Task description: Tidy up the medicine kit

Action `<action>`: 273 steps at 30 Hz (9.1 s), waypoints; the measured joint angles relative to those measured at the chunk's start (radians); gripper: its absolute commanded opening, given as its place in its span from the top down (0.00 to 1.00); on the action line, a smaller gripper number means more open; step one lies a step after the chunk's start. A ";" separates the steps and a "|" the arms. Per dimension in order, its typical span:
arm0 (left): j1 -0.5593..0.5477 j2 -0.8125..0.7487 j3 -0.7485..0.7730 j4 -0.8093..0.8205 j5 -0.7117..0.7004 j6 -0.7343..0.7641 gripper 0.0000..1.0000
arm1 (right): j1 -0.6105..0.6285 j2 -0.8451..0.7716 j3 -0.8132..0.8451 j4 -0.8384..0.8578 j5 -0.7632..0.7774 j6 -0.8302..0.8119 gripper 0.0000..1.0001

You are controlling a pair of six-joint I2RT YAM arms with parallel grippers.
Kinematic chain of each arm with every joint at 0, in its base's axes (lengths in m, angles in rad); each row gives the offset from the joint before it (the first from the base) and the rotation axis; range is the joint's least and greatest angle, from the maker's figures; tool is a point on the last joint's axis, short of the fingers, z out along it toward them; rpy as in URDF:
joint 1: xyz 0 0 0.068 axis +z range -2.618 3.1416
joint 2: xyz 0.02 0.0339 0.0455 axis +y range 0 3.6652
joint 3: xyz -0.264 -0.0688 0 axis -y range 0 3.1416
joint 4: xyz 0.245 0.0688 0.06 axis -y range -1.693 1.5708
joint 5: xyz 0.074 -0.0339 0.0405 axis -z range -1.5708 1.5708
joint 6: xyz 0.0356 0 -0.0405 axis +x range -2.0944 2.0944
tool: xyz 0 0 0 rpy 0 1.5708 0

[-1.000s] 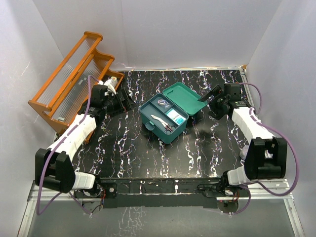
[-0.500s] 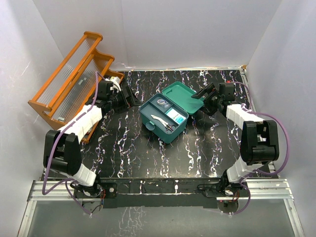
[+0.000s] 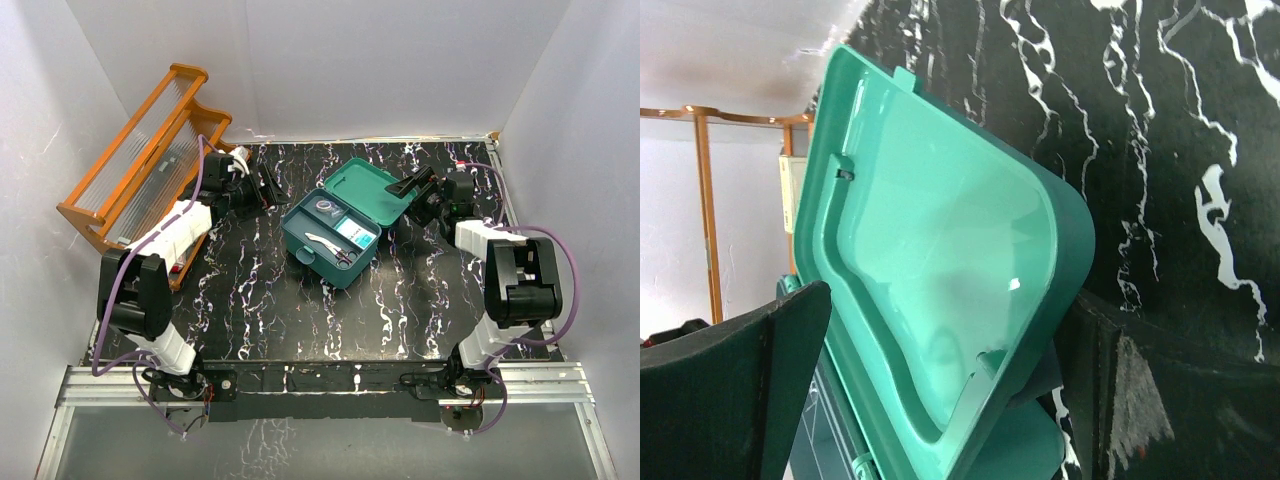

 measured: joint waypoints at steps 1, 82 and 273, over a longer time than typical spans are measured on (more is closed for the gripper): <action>0.000 0.000 0.000 0.002 -0.011 -0.001 0.07 | 0.000 -0.018 -0.014 0.023 0.000 -0.014 0.09; 0.010 0.261 0.166 0.102 0.421 -0.113 0.64 | 0.347 -0.359 0.013 -0.546 0.266 -0.298 0.48; -0.196 -0.129 -0.336 0.264 0.106 -0.646 0.06 | 0.346 -0.082 0.360 -0.741 0.182 -0.519 0.25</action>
